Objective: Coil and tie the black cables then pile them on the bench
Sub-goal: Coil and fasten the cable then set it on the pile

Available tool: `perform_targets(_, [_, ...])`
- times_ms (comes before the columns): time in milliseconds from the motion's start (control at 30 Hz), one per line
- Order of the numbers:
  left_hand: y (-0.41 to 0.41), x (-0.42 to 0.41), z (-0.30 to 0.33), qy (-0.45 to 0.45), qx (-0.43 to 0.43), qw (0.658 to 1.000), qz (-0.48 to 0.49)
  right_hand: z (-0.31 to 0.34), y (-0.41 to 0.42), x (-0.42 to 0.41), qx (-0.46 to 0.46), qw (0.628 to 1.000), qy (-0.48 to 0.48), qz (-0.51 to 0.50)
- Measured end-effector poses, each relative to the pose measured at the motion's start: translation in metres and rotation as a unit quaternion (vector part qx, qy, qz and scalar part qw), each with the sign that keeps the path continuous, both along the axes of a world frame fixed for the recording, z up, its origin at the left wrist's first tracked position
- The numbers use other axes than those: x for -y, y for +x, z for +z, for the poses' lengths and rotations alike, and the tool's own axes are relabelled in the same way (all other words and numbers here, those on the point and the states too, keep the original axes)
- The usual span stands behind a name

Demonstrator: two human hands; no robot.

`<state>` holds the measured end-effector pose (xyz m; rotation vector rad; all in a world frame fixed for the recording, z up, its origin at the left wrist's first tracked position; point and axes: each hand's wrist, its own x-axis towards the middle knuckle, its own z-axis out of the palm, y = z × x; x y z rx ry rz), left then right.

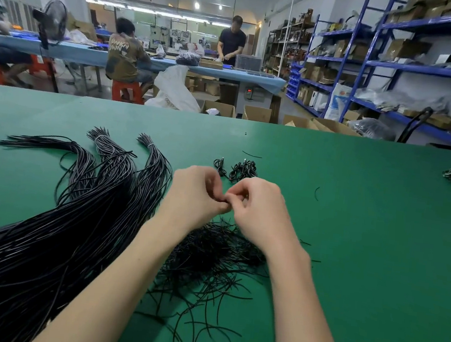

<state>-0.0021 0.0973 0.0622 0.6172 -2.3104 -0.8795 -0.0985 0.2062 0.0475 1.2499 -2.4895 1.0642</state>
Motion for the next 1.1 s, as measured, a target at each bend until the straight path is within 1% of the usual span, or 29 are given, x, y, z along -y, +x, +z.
perform_targets(33, [0.0, 0.001, -0.001, 0.014, -0.02, 1.0, 0.012, -0.002, 0.001, 0.002, 0.004, 1.0, -0.027, 0.009])
perform_targets(100, [0.0, 0.003, -0.001, 0.04, -0.026, 0.999, 0.018, -0.007, -0.001, 0.002, 0.021, 0.996, -0.076, 0.038])
perform_targets(200, [-0.001, 0.008, -0.002, 0.073, 0.016, 0.997, -0.003, -0.013, -0.005, -0.002, 0.062, 0.987, -0.13, 0.078])
perform_targets(267, [-0.001, 0.009, -0.003, 0.1, 0.035, 0.994, -0.019, -0.017, -0.009, -0.006, 0.103, 0.978, -0.148, 0.101])
perform_targets(400, [0.003, 0.012, -0.003, 0.22, 0.022, 0.972, -0.083, -0.022, -0.013, -0.015, 0.191, 0.952, -0.183, 0.152])
perform_targets(533, [0.009, 0.017, 0.0, 0.258, 0.057, 0.955, -0.135, -0.027, -0.015, -0.019, 0.227, 0.941, -0.19, 0.161])
perform_targets(633, [0.01, 0.021, 0.0, 0.278, 0.068, 0.947, -0.146, -0.025, -0.014, -0.021, 0.222, 0.945, -0.178, 0.163])
perform_targets(800, [0.01, 0.019, 0.0, 0.271, 0.067, 0.949, -0.143, -0.019, -0.01, -0.022, 0.189, 0.961, -0.142, 0.147])
perform_targets(967, [0.009, 0.018, 0.003, 0.263, 0.059, 0.952, -0.147, -0.014, -0.01, -0.025, 0.168, 0.968, -0.137, 0.126])
perform_targets(1100, [0.009, 0.019, 0.003, 0.272, 0.055, 0.949, -0.151, -0.012, -0.01, -0.024, 0.168, 0.969, -0.135, 0.124])
